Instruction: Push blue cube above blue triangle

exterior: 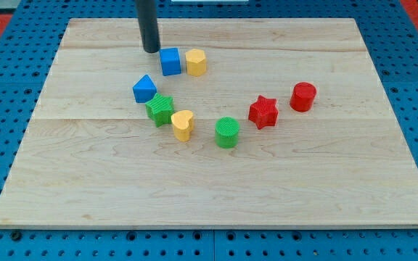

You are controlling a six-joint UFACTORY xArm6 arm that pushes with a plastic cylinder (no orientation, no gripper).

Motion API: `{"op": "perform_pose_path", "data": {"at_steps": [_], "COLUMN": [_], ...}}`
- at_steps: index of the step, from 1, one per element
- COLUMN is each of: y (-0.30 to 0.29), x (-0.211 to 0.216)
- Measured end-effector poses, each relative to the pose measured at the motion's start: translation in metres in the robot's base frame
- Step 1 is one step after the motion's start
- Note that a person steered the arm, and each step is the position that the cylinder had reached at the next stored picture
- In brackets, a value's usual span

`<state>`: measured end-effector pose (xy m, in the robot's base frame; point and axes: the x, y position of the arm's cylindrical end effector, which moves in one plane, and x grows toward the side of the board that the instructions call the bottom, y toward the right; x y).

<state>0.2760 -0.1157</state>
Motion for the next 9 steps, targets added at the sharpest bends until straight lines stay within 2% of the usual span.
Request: {"op": "perform_pose_path", "data": {"at_steps": [1,2,3,6,7,8,9], "y": [0.033,0.1,0.095,0.019,0.013,0.019,0.051], "x": [-0.001,0.006,0.019,0.019,0.02,0.047,0.055]}}
